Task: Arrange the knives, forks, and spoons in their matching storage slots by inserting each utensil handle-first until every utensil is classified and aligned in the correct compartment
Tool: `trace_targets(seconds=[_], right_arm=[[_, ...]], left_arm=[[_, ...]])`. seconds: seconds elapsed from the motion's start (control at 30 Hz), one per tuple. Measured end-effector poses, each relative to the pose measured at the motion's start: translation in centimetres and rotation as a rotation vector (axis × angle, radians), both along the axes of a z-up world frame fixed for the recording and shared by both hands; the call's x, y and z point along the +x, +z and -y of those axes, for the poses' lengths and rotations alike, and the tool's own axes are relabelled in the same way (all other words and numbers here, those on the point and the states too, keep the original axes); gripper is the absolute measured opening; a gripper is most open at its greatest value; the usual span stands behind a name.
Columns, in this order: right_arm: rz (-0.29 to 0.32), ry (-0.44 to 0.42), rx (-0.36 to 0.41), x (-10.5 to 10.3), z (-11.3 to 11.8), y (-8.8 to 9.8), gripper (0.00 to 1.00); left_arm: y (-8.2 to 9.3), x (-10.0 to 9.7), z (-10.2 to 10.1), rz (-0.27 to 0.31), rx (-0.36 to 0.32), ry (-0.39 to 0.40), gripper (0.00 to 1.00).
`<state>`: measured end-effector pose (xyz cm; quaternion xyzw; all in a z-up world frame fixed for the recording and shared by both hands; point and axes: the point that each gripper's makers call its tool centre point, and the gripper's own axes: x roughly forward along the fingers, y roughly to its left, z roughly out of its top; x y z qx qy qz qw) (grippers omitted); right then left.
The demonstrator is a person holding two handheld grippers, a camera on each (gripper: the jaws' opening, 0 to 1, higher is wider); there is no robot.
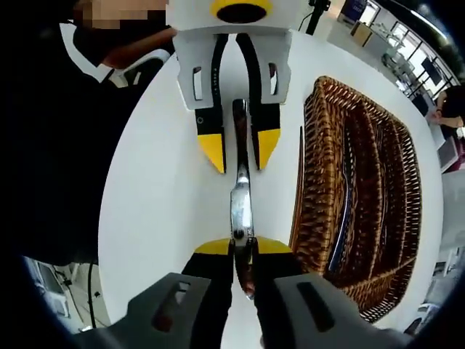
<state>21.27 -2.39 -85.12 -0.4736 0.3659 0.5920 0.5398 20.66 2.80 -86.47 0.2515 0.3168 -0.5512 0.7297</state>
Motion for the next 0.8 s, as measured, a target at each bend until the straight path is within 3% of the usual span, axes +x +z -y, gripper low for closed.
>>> trace_targets(seconds=[0.3, 0.8], right_arm=[[0.006, 0.001, 0.004, -0.1, 0.0, 0.2, 0.08], [0.012, -0.011, 0.048, -0.2, 0.0, 1.0, 0.08]], left_arm=[[-0.6, -0.2, 0.3, -0.013, 0.013, -0.009, 0.11], [-0.1, -0.1, 0.4, 0.047, 0.052, -0.057, 0.06]])
